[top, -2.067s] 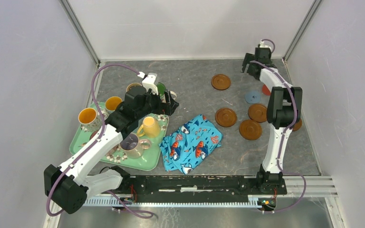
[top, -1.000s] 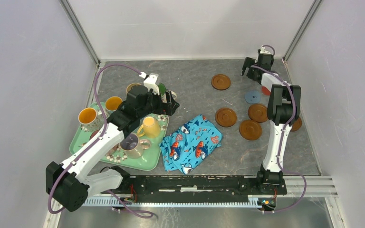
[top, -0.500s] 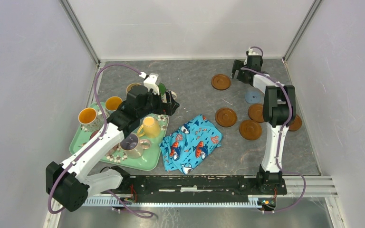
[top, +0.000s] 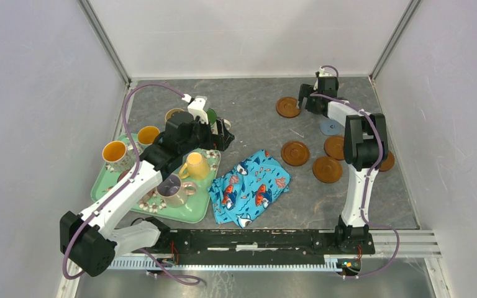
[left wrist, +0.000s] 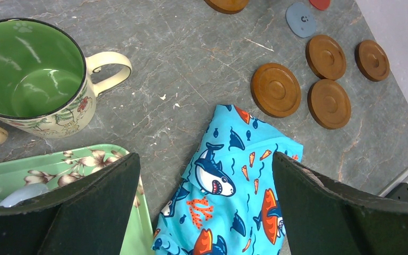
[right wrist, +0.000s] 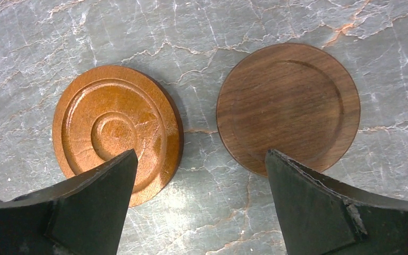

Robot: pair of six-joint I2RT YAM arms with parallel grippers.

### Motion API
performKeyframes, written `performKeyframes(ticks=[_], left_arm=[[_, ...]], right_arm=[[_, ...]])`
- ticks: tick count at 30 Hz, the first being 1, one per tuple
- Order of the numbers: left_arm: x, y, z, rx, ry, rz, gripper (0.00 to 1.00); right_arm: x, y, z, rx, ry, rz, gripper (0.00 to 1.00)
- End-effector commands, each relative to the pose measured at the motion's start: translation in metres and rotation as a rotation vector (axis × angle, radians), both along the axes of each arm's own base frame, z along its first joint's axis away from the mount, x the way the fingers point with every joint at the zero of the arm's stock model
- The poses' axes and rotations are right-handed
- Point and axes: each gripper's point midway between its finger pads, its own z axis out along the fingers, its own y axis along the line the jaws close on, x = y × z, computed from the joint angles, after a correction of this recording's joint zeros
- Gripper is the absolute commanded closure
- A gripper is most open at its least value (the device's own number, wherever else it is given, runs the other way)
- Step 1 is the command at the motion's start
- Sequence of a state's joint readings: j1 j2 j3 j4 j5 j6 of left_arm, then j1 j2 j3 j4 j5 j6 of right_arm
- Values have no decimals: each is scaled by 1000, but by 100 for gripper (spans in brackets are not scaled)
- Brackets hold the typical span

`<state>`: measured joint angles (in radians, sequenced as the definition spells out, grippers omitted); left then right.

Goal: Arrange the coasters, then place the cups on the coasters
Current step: Move the coaster to the center of the board.

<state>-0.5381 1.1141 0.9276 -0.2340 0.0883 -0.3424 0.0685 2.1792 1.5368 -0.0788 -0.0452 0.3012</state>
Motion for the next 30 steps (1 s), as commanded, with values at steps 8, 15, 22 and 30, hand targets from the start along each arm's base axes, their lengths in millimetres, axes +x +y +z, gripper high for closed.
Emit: performKeyframes(ticks=[8, 15, 22, 30], left_arm=[[5, 2, 7, 43, -65, -33, 0], [4, 1, 7, 39, -61, -39, 0], [4, 2, 9, 40, -69, -33, 0], [4, 2, 10, 38, -72, -35, 0]], right_arm=[[-23, 5, -11, -10, 114, 17, 2], [-20, 1, -3, -33, 98, 9, 2], [-11, -2, 21, -44, 62, -4, 2], [-7, -9, 63, -79, -8, -27, 2]])
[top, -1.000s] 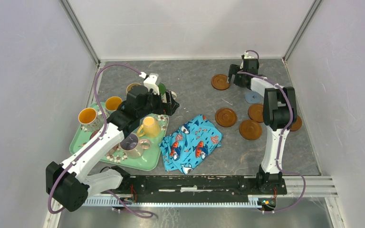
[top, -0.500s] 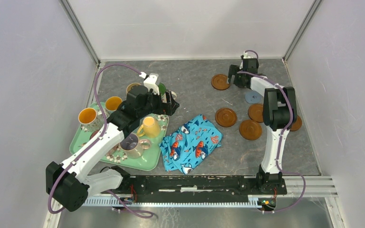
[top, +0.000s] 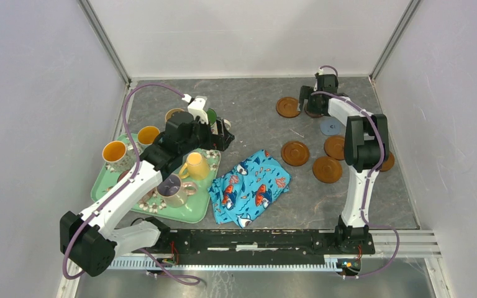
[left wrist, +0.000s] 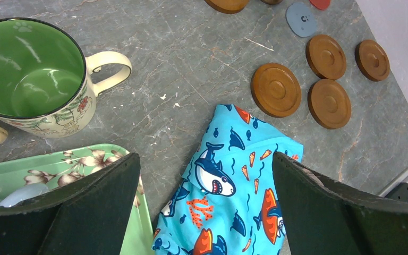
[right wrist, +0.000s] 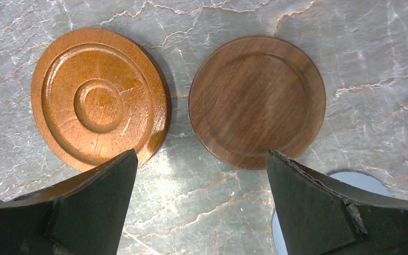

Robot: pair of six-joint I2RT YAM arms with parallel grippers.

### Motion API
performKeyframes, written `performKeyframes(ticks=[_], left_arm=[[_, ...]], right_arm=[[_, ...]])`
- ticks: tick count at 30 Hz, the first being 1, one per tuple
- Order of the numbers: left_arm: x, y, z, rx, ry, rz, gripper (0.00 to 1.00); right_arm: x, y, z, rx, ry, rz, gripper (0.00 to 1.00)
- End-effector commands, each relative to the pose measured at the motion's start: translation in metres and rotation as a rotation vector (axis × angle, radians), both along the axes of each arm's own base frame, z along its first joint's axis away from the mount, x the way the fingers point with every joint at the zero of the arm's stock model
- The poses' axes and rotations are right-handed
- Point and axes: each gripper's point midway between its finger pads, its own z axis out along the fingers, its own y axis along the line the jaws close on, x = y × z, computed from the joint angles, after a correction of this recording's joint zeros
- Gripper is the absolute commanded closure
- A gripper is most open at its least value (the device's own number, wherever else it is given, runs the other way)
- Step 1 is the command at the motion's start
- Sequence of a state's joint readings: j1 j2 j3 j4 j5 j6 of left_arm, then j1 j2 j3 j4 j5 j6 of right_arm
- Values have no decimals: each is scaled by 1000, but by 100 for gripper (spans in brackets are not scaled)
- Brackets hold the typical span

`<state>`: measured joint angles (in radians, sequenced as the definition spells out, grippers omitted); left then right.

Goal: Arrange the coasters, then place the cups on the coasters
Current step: Move the coaster to the center of the board.

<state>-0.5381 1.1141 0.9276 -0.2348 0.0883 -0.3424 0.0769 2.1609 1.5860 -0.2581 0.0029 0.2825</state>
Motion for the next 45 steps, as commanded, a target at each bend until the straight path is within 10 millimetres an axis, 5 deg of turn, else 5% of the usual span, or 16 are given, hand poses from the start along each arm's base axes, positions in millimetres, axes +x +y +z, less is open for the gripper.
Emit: performKeyframes(ticks=[1, 5, 13, 18, 27, 45], left_arm=[[3, 2, 11, 37, -73, -36, 0], [3, 1, 14, 32, -79, -39, 0], [1, 1, 17, 20, -84, -45, 0], [-1, 0, 19, 13, -82, -51, 0], [-3, -1, 23, 3, -89, -56, 0], [-3, -1, 22, 2, -87, -55, 0]], right_arm=[[13, -6, 68, -32, -127, -17, 2], [9, -21, 78, -71, -135, -63, 2], [-26, -64, 64, -85, -99, -194, 2], [-50, -119, 56, -56, -99, -347, 2], [-55, -167, 34, 18, -90, -472, 2], [-14, -172, 2, 123, -104, -440, 2]])
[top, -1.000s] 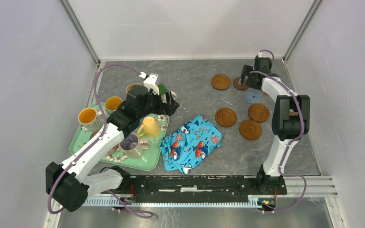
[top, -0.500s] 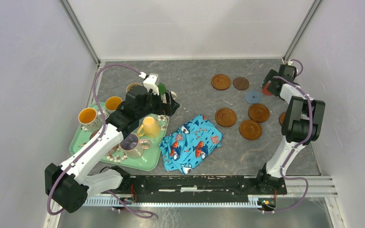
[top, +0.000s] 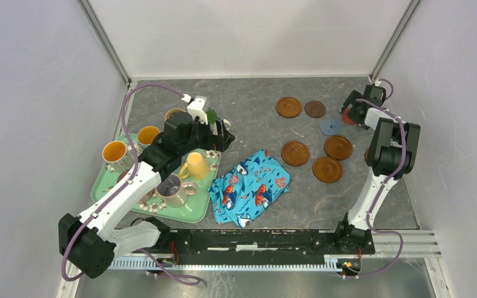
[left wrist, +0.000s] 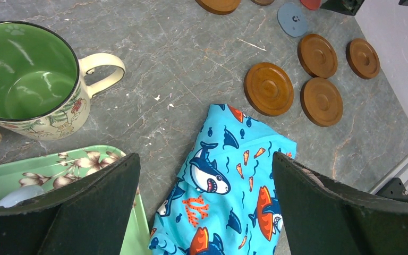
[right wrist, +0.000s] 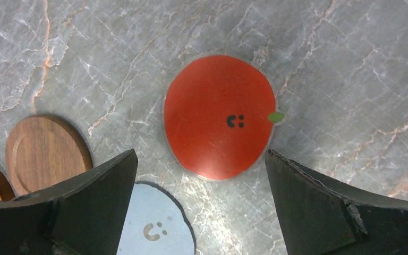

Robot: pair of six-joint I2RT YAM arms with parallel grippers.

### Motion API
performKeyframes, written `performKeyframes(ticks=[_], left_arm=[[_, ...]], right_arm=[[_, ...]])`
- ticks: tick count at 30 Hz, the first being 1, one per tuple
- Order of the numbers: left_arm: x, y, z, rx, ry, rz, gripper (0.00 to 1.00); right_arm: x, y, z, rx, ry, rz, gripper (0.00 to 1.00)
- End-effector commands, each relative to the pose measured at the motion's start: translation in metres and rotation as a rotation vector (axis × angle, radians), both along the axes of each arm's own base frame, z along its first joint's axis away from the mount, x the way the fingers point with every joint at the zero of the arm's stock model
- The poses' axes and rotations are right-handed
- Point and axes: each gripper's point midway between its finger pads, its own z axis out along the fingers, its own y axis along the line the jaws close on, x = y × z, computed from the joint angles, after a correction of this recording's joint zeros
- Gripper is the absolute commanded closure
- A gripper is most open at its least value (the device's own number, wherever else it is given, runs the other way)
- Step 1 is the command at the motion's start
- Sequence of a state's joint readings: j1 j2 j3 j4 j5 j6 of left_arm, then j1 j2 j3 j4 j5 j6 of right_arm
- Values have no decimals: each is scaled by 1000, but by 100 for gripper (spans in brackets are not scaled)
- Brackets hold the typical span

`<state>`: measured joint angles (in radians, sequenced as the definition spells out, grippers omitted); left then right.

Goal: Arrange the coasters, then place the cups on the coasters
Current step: Move the coaster to the center of the board.

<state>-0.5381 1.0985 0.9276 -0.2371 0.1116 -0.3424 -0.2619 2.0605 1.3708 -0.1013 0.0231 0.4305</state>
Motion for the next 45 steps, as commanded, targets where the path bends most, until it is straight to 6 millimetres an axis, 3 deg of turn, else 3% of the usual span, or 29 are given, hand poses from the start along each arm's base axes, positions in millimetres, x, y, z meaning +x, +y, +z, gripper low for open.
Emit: performKeyframes(ticks=[1, 11, 26, 32, 38, 45], left_arm=[[2, 1, 17, 16, -80, -33, 0], [4, 2, 14, 25, -74, -27, 0], [6, 2, 11, 31, -68, -25, 0], [6, 3, 11, 34, -70, -20, 0], [6, 2, 10, 32, -65, -28, 0], [5, 1, 12, 28, -67, -29, 0]], right_arm=[[25, 5, 5, 40, -60, 29, 2], [41, 20, -8, 76, -48, 84, 2], [58, 50, -10, 67, -43, 144, 2], [52, 51, -7, 44, -34, 125, 2], [41, 40, 14, -12, -44, 76, 2], [33, 41, 55, -105, -82, 79, 2]])
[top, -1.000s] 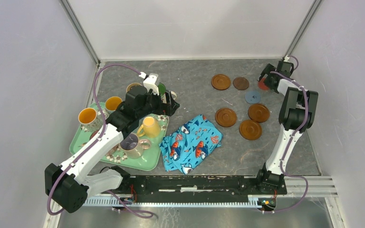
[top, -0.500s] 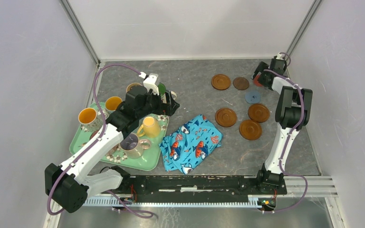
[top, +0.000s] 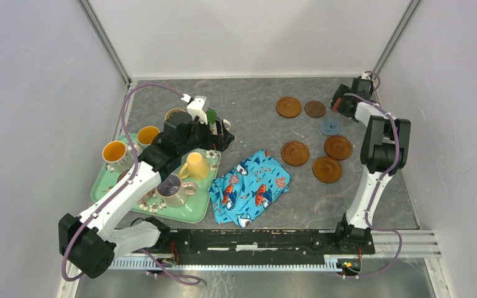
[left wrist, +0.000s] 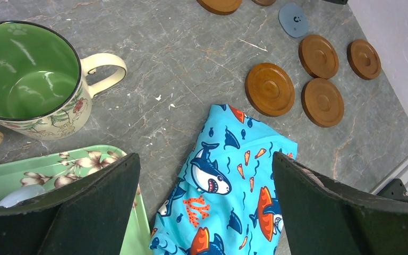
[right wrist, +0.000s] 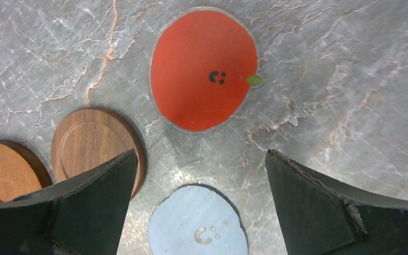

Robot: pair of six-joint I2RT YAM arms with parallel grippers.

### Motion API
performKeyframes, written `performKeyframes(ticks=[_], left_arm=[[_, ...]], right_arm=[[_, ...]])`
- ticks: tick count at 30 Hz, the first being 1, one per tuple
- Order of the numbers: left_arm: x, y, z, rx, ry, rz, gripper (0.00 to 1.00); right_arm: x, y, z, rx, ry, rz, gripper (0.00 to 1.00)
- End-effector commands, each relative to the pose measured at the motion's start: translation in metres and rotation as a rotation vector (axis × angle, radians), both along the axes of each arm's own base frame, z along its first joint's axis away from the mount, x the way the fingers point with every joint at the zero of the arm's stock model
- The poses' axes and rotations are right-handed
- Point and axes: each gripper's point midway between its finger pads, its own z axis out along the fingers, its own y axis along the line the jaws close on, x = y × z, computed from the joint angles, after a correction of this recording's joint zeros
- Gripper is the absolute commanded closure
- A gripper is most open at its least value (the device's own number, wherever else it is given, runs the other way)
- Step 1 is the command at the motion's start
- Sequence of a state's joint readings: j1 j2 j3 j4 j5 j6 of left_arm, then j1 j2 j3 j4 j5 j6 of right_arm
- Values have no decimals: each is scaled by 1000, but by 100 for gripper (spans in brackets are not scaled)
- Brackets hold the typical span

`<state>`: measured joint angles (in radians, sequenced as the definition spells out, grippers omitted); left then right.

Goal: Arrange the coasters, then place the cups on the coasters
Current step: Move the coaster to the center of the board.

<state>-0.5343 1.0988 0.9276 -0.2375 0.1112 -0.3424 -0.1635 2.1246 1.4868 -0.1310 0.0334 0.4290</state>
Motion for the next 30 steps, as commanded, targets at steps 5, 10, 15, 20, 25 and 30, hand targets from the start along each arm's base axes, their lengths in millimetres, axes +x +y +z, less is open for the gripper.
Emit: performKeyframes(ticks=[5, 10, 15, 20, 25, 30], left_arm=[[4, 0, 12, 27, -68, -35, 0], [3, 0, 12, 24, -65, -35, 0], [2, -3, 11, 17, -61, -46, 0], [1, -4, 12, 10, -60, -52, 0], [1, -3, 13, 11, -63, -47, 0], [1, -3, 13, 10, -63, -49, 0]], right_arm=[[-14, 2, 56, -188, -10, 6, 2], [-40, 13, 58, -194, -9, 17, 2], [-62, 23, 52, -183, -5, 47, 2], [-54, 30, 42, -175, 0, 104, 2], [-42, 30, 37, -147, -3, 127, 2], [-42, 29, 28, -128, 19, 136, 2]])
